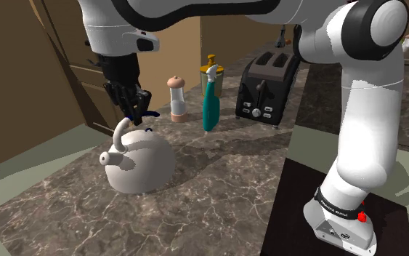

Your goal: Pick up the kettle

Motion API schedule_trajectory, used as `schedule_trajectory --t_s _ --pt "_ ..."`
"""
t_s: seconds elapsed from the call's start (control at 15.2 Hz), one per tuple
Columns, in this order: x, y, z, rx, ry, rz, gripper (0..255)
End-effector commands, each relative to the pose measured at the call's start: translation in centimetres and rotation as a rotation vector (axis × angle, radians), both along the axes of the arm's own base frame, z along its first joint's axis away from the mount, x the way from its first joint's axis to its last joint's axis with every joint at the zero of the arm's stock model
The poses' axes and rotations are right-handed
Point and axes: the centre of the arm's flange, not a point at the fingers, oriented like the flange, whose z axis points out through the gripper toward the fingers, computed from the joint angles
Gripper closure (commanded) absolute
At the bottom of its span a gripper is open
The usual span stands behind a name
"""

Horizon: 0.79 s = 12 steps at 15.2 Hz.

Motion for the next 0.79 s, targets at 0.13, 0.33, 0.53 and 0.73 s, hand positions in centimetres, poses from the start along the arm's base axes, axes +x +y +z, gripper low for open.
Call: schedule_trajectory --t_s 0.13,0.33,0.53,0.73 --pt "0.0 0.0 2.0 0.0 -0.001 0.0 255" --pt "0.0 0.0 3.6 0.0 -0.001 0.0 255" --pt "0.0 0.0 5.2 0.0 -0.001 0.0 255" --pt "0.0 0.0 6.8 0.0 -0.001 0.0 255"
